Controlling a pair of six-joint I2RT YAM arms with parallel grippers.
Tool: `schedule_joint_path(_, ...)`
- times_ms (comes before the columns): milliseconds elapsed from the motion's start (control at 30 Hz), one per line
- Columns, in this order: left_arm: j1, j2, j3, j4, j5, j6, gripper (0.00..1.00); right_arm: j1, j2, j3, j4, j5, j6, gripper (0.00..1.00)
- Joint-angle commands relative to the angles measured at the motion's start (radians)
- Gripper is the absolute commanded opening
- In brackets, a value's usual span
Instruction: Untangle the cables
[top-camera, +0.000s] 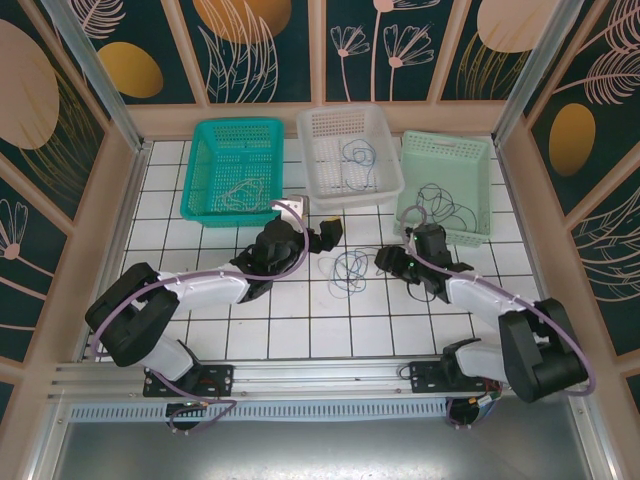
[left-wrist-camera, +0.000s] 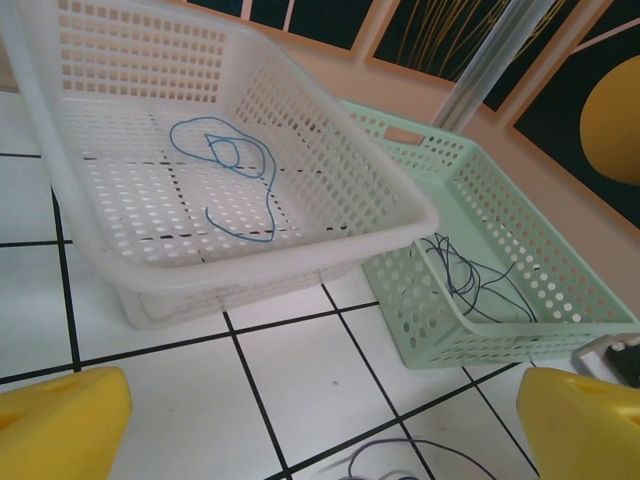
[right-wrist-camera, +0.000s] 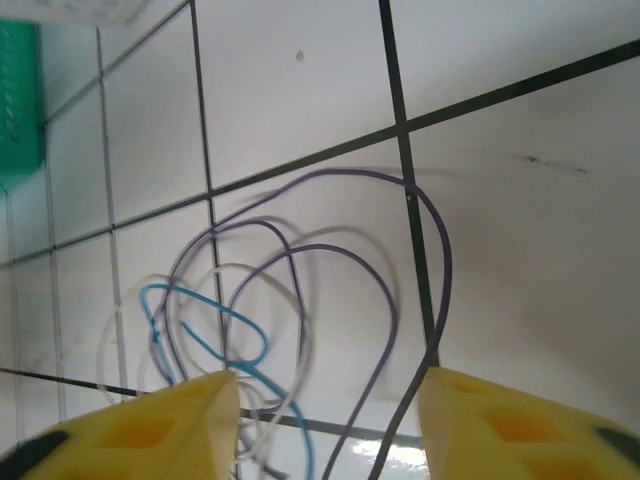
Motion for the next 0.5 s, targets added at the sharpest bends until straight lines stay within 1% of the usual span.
schedule_joint_path(0, 0.005, 0.002, -0.01, 0.039, 0.016, -0.022, 0.99, 0.022, 0.044, 0.01, 0.052, 0.019, 0.006, 0.31)
schedule_joint_path(33, 0.004, 0.0, -0.011, 0.036, 0.015, -0.02, 0.99, 0.027, 0.046, 0.015, 0.05, 0.026, -0.002, 0.2)
schedule_joint_path(67, 0.005, -0.003, -0.011, 0.033, 0.012, -0.018, 0.99, 0.032, 0.04, 0.022, 0.042, 0.034, -0.017, 0.12)
schedule_joint_path(133, 0.005, -0.008, -0.013, 0.028, 0.008, -0.013, 0.99, 0.04, 0.008, 0.032, 0.014, 0.065, -0.037, 0.0)
schedule_joint_path(233, 0.005, -0.011, -0.014, 0.021, 0.006, -0.003, 0.99, 0.044, -0.081, 0.035, -0.03, 0.119, -0.069, 0.0)
schedule_joint_path(300, 0.005, -0.01, -0.011, 0.019, 0.028, 0.009, 0.99, 0.047, -0.162, 0.029, -0.041, 0.136, -0.091, 0.0)
schedule_joint_path(400, 0.005, -0.002, 0.011, 0.022, 0.117, 0.043, 0.99, 0.053, -0.292, 0.021, -0.044, 0.135, -0.141, 0.0)
schedule_joint_path(467, 0.005, 0.007, 0.031, 0.033, 0.181, 0.059, 0.99, 0.056, -0.366, 0.025, -0.045, 0.096, -0.181, 0.0)
